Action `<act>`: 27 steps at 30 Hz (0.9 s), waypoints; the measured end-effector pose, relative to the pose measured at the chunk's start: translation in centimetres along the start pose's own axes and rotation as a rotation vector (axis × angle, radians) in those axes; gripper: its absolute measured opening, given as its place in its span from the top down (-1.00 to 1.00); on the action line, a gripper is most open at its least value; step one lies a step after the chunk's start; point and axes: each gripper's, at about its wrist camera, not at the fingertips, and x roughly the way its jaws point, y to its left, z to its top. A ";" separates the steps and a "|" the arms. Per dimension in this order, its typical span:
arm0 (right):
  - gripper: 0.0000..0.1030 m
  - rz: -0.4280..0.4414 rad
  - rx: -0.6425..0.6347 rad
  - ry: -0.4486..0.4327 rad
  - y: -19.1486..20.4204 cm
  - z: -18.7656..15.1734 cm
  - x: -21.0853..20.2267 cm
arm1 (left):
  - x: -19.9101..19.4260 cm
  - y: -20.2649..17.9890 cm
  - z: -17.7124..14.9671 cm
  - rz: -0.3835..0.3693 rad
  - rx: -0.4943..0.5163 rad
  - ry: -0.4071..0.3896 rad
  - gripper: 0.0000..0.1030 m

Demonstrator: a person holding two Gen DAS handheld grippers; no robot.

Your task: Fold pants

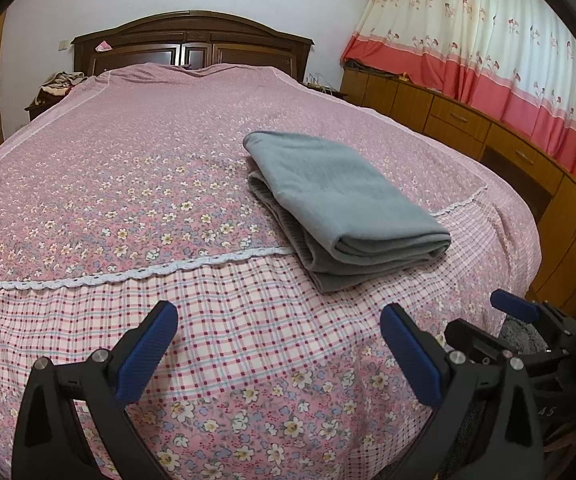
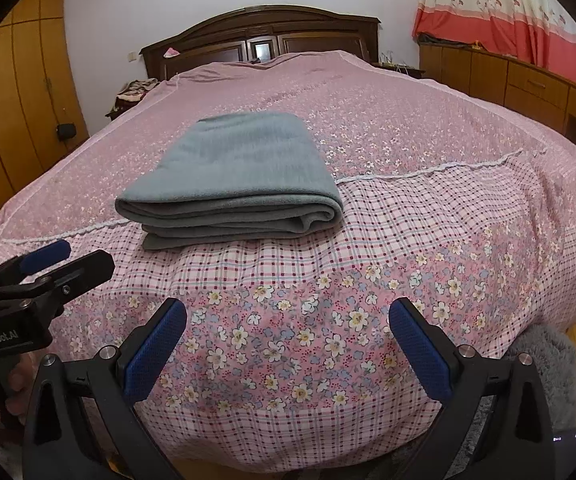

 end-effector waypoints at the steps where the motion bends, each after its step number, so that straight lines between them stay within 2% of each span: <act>1: -1.00 0.000 0.001 0.001 0.0 0.0 0.1 | -0.1 0.0 0.0 0.001 0.001 -0.001 -1.00; 27: -1.00 0.004 0.015 0.019 -0.1 -0.4 0.3 | -0.3 -0.1 0.0 0.000 0.005 -0.008 -1.00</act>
